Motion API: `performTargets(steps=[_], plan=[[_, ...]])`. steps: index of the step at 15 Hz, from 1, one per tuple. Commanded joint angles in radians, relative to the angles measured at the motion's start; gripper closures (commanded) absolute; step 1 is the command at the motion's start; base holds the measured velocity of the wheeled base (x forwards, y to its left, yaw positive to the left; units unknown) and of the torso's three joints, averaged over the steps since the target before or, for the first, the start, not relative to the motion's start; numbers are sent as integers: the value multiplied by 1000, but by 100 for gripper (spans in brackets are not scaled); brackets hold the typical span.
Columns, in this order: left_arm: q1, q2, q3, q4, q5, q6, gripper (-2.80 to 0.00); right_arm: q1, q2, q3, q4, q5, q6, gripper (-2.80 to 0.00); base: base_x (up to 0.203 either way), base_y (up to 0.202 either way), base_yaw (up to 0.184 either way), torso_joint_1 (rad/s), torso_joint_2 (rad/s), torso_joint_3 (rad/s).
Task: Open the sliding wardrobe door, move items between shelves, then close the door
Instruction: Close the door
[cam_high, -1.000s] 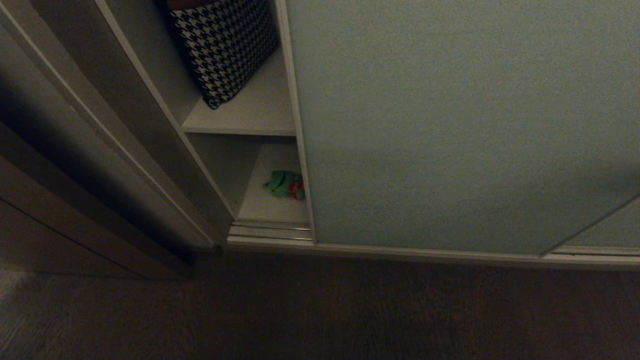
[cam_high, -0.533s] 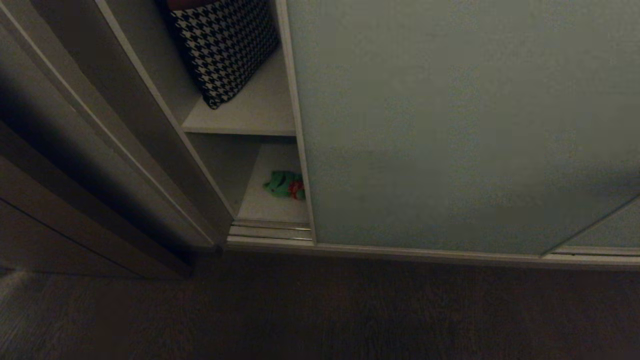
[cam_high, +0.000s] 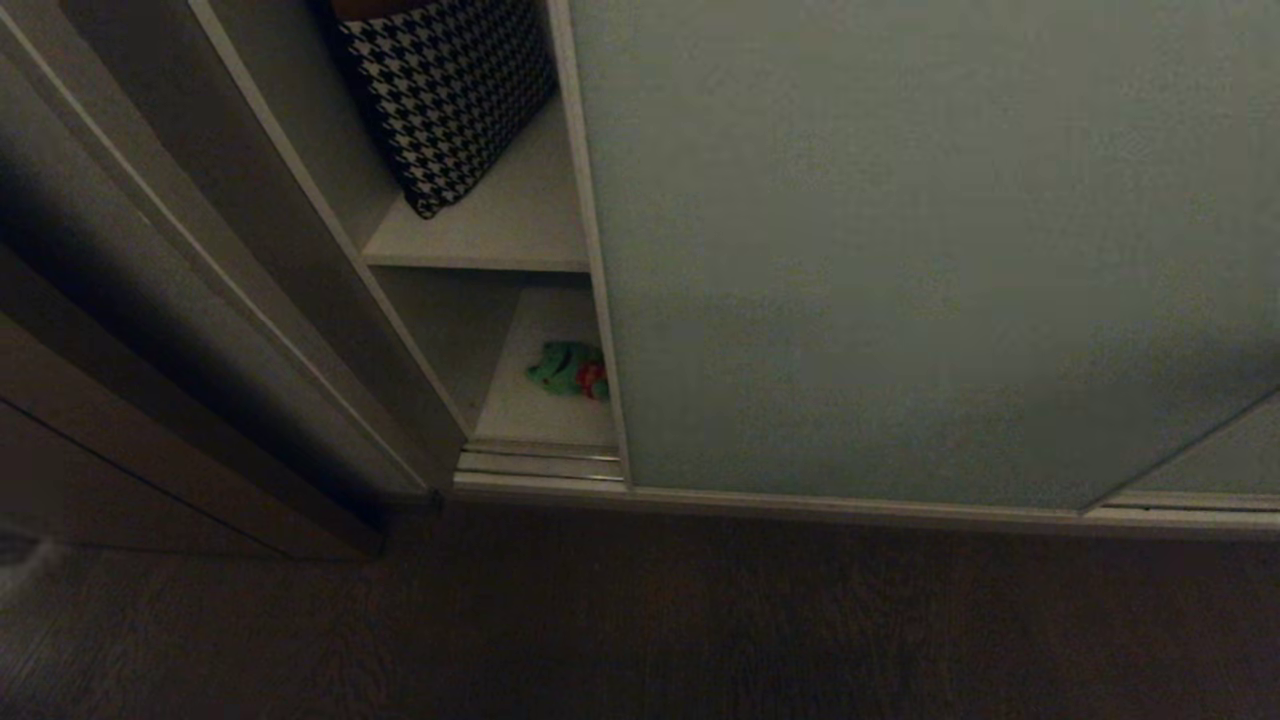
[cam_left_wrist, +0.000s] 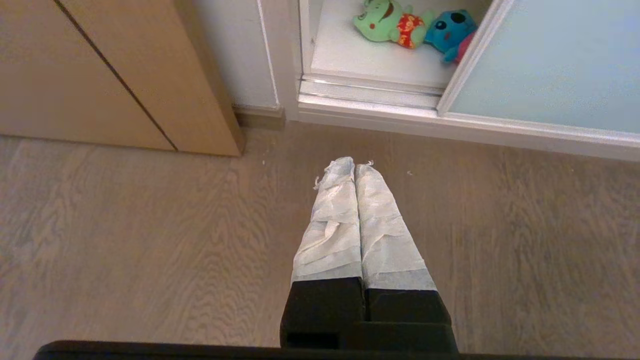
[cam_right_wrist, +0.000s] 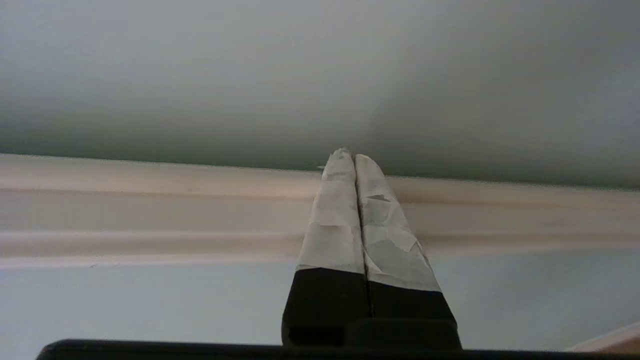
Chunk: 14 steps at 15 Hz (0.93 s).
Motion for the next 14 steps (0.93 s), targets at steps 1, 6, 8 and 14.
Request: performTargets(steps=[1, 6, 8, 14], plan=[[0, 0, 0, 0, 0, -1, 0, -4, -19, -5, -13, 43, 28, 0, 0, 0, 0, 0, 0, 0], [0, 0, 0, 0, 0, -1, 0, 36, -21, -11, -68, 61, 32, 0, 0, 0, 0, 0, 0, 0], [0, 0, 0, 0, 0, -1, 0, 64, -24, 7, -73, 61, 32, 0, 0, 0, 0, 0, 0, 0], [0, 0, 0, -1, 0, -1, 0, 151, -112, 215, -183, 63, 25, 0, 0, 0, 0, 0, 0, 0]])
